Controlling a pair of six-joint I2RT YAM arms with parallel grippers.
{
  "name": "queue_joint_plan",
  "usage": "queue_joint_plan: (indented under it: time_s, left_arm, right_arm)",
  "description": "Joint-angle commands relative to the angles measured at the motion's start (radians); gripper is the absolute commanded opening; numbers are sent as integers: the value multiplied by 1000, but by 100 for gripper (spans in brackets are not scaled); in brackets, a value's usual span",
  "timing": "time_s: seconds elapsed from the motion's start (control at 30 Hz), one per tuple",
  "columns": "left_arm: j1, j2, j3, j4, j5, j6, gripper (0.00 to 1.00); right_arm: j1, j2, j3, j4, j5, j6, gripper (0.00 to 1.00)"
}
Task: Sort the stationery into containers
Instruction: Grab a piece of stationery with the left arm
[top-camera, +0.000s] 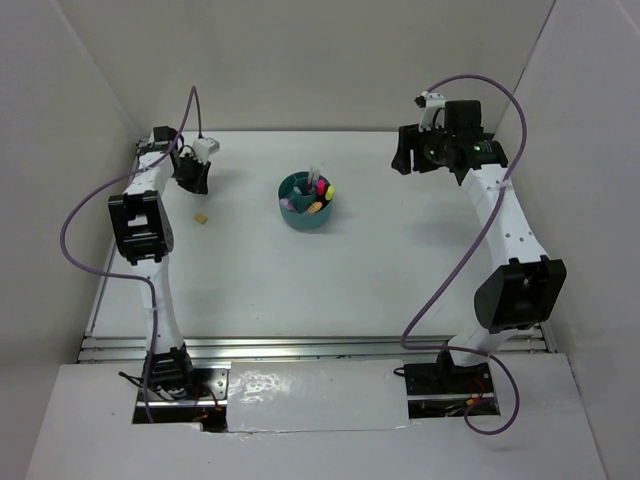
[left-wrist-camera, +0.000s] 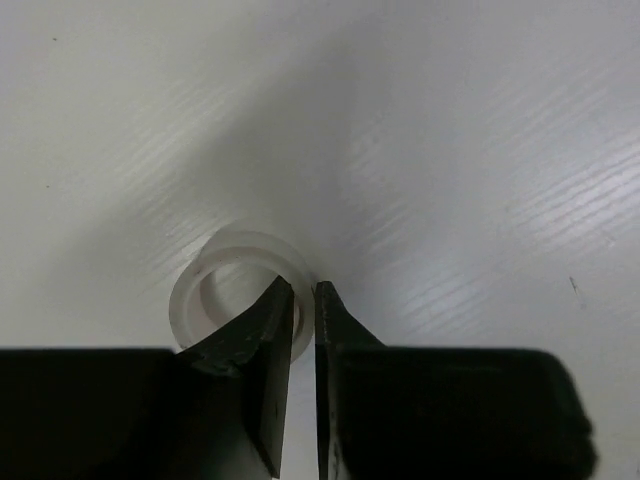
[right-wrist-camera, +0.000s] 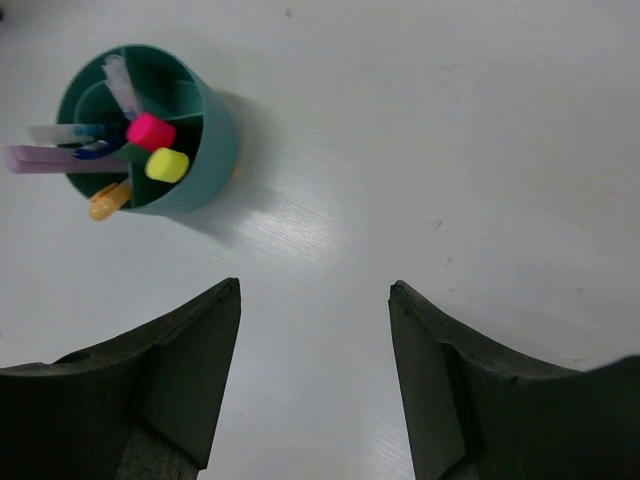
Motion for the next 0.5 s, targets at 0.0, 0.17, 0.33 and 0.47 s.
queue_joint_plan:
  time_s: [0.0, 0.17, 0.33, 0.47]
  left_arm:
    - [-4, -54, -57, -34, 78, 25, 21]
    - [-1, -236, -169, -8, 371, 40, 12]
    - [-4, -353, -78, -122, 754, 19, 6]
    - [-21, -436, -169, 37, 1146, -188, 7]
  right_arm:
    - [26, -20, 80, 2, -96, 47, 68]
    - [50, -31, 128, 46, -218, 57, 72]
    - [72, -73, 74, 166, -351, 34, 72]
    - [106, -89, 57, 206, -399, -14, 72]
